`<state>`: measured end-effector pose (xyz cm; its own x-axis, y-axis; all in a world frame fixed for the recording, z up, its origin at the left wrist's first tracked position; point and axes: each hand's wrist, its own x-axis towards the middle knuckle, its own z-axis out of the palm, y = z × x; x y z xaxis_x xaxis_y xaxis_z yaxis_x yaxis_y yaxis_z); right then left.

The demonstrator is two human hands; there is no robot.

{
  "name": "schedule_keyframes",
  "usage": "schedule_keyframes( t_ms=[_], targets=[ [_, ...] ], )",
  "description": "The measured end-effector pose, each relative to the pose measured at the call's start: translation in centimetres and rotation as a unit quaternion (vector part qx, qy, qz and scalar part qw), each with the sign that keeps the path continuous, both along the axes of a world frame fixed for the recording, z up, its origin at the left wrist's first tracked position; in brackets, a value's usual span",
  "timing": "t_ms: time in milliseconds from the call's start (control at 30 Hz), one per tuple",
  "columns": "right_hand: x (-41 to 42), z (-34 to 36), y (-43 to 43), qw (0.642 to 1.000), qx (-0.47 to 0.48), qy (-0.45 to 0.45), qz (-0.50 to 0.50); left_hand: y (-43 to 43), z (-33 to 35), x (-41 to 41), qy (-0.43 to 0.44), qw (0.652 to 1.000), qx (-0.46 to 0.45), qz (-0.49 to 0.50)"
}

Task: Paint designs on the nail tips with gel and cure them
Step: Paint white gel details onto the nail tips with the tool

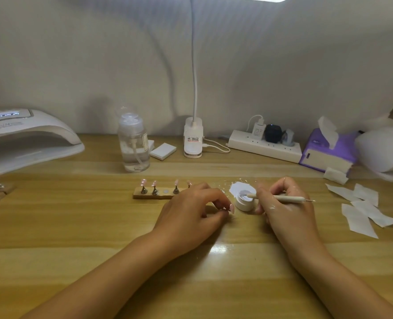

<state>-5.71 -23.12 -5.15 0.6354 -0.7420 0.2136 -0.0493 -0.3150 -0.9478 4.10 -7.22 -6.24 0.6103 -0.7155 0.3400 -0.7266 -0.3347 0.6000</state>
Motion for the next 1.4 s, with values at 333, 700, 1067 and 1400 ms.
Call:
schedule_keyframes(
  t_ms=[333, 700, 1067, 1400],
  targets=[
    [-0.3, 0.4, 0.2, 0.999, 0.027, -0.031, 0.008, -0.1, 0.1, 0.1, 0.017, 1.0, -0.011, -0.002],
    [-1.0, 1.9, 1.8, 0.985, 0.062, -0.144, 0.067, 0.0, 0.1, 0.3, 0.066, 0.998, -0.019, -0.016],
    [-0.4, 0.5, 2.8, 0.986, 0.135, -0.067, 0.076, 0.0, 0.3, 0.2, 0.053, 0.998, -0.022, -0.006],
    [-0.4, 0.4, 2.9, 0.99, 0.11, -0.032, 0.086, -0.1, 0.1, 0.0, 0.02, 0.999, -0.027, -0.015]
  ],
)
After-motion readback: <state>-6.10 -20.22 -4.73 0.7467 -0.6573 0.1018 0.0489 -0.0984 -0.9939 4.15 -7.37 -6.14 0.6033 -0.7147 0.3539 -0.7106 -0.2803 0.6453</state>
